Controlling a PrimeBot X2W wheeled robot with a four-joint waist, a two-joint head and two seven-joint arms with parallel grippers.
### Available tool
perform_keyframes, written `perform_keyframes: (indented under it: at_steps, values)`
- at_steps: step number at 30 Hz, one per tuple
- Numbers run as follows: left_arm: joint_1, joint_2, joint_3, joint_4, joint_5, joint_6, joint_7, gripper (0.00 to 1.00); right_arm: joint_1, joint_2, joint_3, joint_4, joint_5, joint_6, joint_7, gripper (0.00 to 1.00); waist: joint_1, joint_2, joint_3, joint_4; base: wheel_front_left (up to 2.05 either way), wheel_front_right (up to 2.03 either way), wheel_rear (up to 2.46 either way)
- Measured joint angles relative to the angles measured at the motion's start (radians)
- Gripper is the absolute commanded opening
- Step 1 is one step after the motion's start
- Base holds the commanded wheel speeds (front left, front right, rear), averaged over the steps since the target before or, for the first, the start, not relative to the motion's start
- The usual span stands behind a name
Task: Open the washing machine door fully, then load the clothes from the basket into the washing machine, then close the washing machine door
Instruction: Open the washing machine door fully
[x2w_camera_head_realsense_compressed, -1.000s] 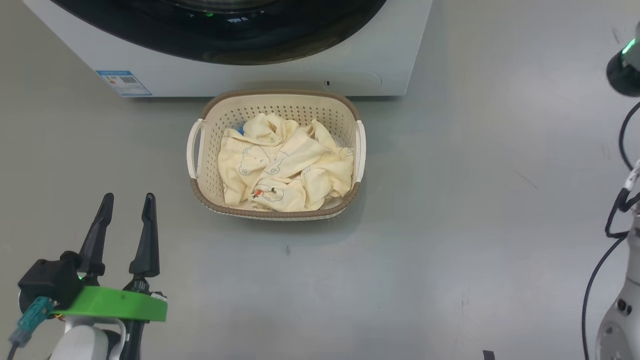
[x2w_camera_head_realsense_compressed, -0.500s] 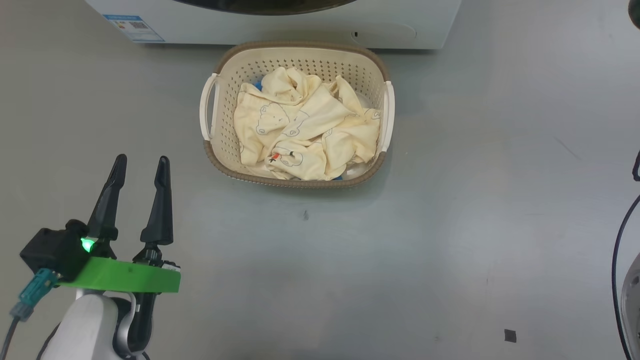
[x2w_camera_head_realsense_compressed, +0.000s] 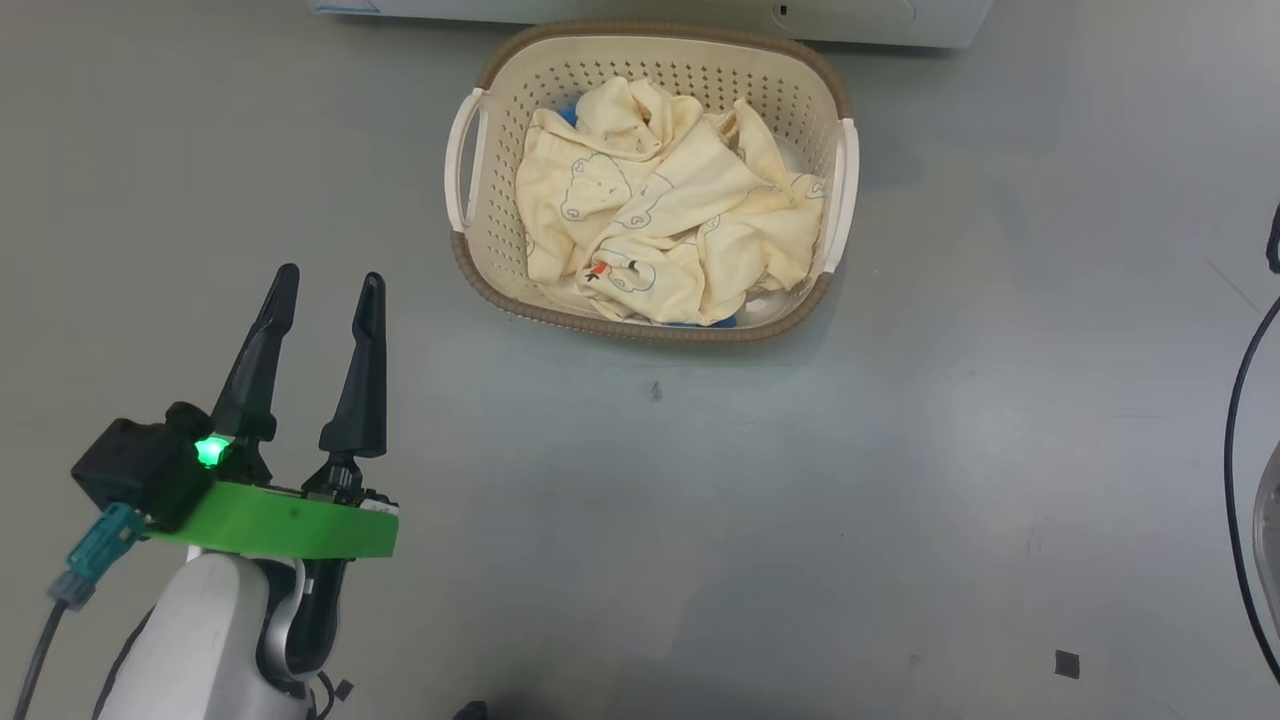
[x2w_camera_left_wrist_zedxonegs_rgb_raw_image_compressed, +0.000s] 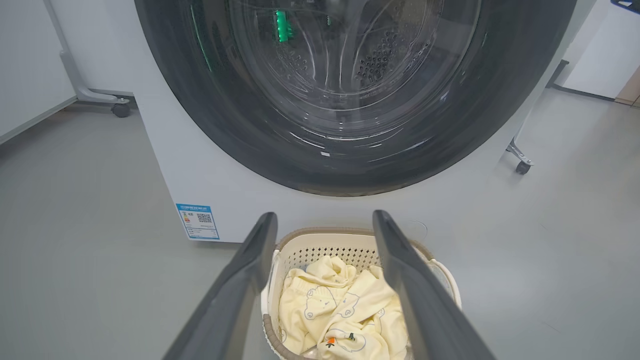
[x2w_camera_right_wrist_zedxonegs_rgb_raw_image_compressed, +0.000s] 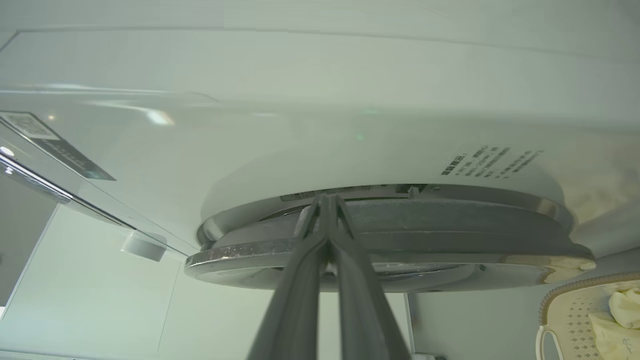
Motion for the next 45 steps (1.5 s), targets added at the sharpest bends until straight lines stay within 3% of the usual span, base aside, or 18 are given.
perform_keyframes:
  at_steps: [30,45]
  values:
    - [-0.019,-0.037,-0.012,-0.005,-0.042,0.0,0.0,1.0,-0.237,0.029,0.056,0.24,-0.088,0.0,0.021,0.0,0.0,0.0,0.072,0.089,0.0,0.0,0.0]
    - [-0.019,-0.039,0.02,-0.001,-0.042,0.0,0.0,1.0,-0.222,0.019,0.11,0.263,-0.084,0.0,0.16,0.0,0.0,0.0,0.048,0.07,0.0,0.0,0.0]
